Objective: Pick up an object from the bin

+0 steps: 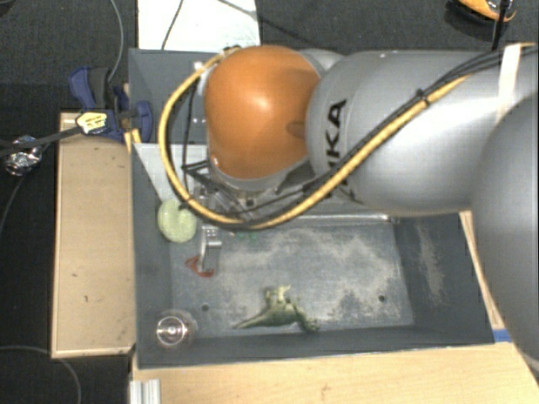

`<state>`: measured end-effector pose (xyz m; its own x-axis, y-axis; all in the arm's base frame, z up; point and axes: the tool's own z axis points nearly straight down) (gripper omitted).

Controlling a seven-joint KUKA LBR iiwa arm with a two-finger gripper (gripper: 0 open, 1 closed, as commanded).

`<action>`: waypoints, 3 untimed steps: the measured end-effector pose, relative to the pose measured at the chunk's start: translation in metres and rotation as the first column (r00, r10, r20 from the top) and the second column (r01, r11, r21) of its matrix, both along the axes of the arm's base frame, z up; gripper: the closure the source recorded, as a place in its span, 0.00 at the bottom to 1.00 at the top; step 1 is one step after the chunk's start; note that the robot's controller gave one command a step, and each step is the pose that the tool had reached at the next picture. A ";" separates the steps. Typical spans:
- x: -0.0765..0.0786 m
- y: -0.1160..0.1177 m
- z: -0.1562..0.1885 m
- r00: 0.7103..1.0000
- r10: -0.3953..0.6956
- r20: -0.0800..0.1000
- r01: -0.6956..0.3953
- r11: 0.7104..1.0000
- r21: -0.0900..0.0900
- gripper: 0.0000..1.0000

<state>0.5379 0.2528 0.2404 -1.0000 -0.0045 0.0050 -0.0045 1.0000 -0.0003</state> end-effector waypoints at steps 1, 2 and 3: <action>0.002 -0.002 0.005 1.000 -0.006 0.008 0.006 1.000 0.002 0.00; 0.011 -0.008 -0.035 0.991 0.130 0.010 -0.130 0.991 0.002 0.00; 0.015 -0.011 -0.057 0.898 0.440 0.007 -0.440 0.898 0.000 0.00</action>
Offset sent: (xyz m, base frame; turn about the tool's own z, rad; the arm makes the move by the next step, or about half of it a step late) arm 0.0352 -0.0311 -0.1704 -0.5488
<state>0.5533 0.2417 0.1836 -0.8959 -0.4442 -0.0016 -0.4442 0.8959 0.0002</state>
